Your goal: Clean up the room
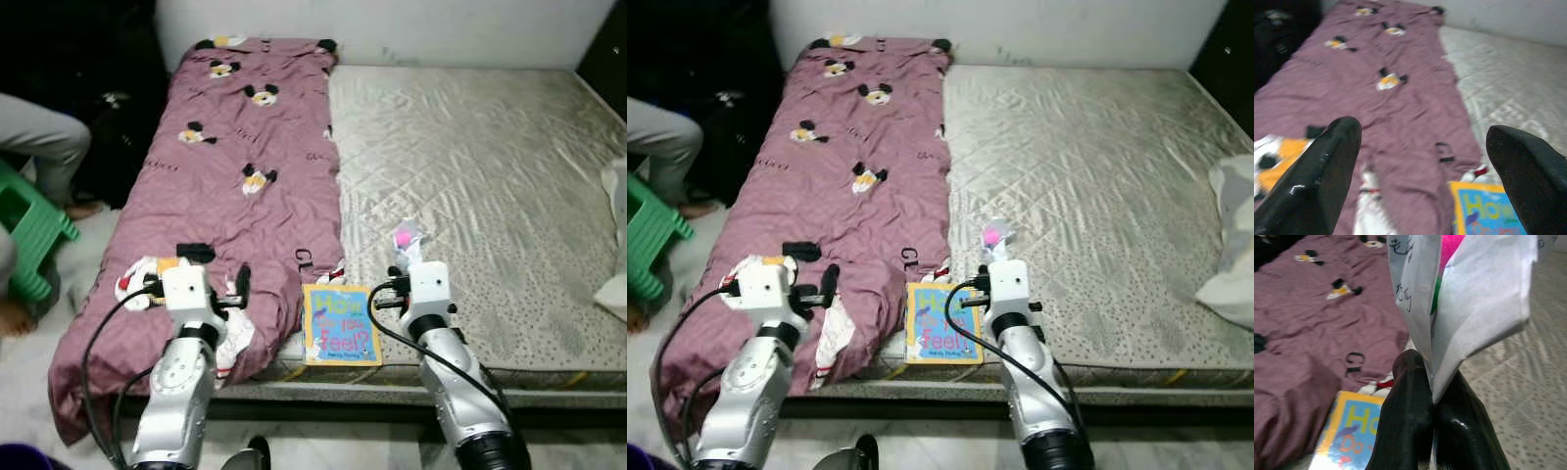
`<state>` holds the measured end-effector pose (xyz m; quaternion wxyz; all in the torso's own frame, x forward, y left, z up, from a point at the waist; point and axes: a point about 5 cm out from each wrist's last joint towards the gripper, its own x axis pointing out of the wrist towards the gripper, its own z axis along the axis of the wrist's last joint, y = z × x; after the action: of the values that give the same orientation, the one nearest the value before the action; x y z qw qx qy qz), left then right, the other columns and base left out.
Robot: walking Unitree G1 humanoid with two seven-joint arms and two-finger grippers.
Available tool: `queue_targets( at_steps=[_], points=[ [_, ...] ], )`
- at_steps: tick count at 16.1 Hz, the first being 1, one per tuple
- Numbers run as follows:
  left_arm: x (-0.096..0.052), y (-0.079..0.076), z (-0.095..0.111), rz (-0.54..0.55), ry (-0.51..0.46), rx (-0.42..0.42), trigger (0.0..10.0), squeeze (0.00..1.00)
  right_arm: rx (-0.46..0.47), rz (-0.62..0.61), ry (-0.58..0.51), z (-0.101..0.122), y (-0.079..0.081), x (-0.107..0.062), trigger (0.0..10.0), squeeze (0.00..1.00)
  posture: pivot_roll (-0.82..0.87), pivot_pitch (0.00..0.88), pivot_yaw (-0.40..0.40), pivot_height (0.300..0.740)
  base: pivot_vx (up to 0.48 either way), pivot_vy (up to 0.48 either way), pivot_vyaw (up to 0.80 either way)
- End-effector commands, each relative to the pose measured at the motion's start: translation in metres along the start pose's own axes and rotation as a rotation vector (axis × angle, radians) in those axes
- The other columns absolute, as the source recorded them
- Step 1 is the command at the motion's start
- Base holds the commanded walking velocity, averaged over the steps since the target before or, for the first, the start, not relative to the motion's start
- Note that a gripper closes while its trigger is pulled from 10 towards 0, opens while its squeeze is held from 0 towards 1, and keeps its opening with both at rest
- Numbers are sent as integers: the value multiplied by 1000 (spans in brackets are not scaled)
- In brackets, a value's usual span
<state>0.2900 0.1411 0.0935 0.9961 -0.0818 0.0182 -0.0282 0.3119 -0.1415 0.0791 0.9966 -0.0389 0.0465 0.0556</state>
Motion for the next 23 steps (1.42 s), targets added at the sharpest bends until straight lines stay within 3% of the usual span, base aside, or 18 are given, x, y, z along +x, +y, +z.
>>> queue_targets(
  at_steps=[1,6,10,23],
  points=[
    [1,3,0,3,1,12,10000,0,6,4,-8,1,2,0,10000,0,-31,126,7,740,0,480,0],
    [3,4,2,22,-12,37,10000,0,-4,14,-19,3,3,1,10000,0,-33,130,1,740,0,438,0],
    [3,3,2,29,-28,45,10000,0,-23,25,-28,4,4,2,10000,0,-32,128,1,740,0,0,0],
    [3,0,2,14,-26,34,10000,0,-57,49,-50,7,9,3,10000,0,-37,141,10,740,0,0,800]
  ],
)
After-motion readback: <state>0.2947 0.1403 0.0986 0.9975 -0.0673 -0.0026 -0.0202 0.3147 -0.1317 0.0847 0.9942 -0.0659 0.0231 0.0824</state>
